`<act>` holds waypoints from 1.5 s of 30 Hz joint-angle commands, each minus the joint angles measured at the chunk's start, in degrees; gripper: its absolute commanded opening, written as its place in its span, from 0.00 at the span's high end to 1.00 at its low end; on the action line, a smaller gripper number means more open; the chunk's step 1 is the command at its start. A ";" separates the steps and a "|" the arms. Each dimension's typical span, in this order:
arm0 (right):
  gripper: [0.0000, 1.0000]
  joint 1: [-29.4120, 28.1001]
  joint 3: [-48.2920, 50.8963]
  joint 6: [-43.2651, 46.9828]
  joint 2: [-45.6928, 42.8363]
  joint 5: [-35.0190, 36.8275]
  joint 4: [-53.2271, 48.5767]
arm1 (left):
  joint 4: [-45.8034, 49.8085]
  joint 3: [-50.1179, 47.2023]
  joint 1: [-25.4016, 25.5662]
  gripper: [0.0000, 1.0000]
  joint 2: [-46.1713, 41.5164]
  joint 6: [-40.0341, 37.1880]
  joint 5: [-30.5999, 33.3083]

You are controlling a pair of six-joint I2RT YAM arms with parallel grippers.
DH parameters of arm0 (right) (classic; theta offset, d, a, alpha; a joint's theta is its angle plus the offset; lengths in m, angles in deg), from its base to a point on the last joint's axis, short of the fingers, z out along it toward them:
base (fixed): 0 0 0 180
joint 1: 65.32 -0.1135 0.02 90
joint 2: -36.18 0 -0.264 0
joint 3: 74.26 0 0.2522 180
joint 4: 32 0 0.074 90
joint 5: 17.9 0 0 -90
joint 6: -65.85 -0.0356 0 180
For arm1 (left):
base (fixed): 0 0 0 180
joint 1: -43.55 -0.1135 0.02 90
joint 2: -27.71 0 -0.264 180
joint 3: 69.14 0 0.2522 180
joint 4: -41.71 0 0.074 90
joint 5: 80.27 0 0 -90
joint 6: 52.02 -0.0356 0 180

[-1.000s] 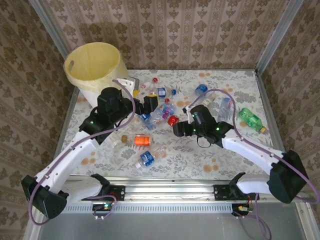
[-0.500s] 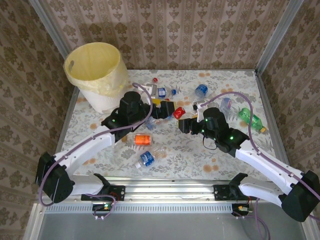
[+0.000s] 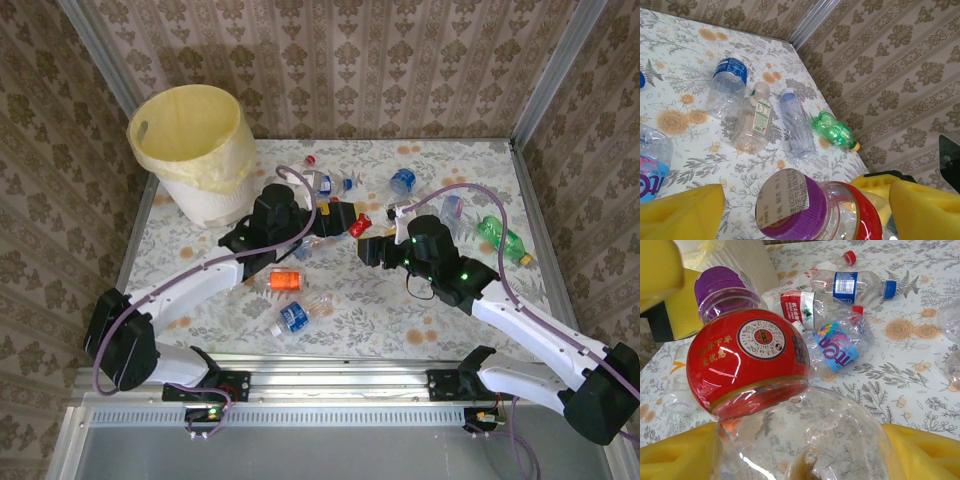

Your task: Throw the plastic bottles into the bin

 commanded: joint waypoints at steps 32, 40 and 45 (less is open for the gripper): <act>0.31 0.18 1.64 -1.41 0.21 -0.49 2.34 | -4.08 1.31 0.39 0.85 4.21 0.89 -3.59; 0.10 0.23 1.82 -1.02 0.21 0.02 1.64 | -2.58 1.65 0.25 0.94 3.64 -0.66 -3.00; 0.02 0.24 1.80 -0.85 0.11 0.73 0.80 | -1.87 1.64 -0.15 0.95 3.17 -1.53 -2.75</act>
